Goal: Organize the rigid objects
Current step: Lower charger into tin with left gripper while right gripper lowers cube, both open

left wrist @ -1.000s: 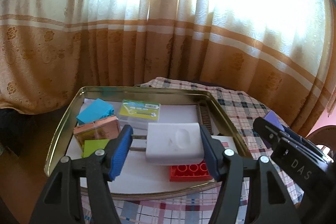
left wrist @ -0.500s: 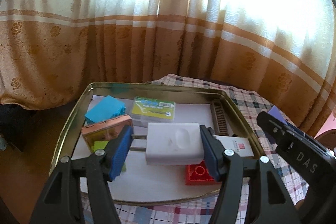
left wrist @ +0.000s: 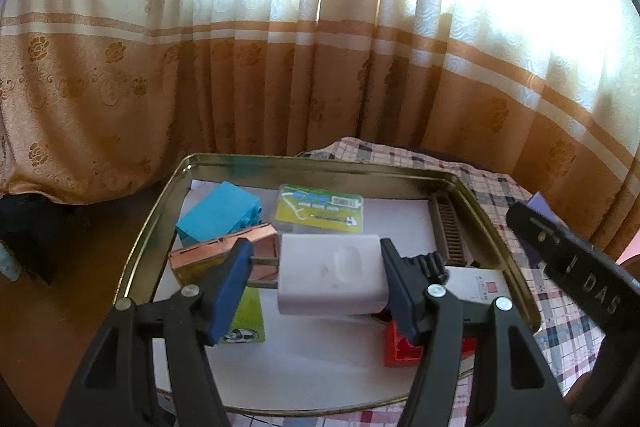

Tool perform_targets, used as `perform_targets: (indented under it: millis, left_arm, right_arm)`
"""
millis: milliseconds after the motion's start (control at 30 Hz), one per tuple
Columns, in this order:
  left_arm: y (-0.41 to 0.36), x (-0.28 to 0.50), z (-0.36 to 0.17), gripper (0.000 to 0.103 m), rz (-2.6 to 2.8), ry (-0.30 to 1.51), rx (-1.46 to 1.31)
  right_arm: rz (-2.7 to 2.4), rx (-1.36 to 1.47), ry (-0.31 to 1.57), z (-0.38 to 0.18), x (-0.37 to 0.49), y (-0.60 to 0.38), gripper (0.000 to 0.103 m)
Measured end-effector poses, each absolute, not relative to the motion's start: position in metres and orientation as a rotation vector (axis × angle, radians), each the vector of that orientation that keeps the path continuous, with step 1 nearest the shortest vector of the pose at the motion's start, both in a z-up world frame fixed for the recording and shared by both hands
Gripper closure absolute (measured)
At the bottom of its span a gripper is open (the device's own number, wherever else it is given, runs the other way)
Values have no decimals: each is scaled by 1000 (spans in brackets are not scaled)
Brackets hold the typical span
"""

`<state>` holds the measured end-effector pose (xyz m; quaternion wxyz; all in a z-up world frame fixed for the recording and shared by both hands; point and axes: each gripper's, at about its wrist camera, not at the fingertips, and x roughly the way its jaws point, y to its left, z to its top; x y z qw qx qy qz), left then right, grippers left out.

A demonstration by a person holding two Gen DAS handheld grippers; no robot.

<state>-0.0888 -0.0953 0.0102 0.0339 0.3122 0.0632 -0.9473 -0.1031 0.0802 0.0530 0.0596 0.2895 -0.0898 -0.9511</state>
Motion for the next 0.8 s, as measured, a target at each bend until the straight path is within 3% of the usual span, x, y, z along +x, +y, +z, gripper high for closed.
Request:
perform_targets:
  millis: [800]
  left_arm:
    - [-102, -120, 6, 39, -2860, 116, 1028]
  right_arm:
    - [-2858, 943, -268, 57, -156, 63, 47]
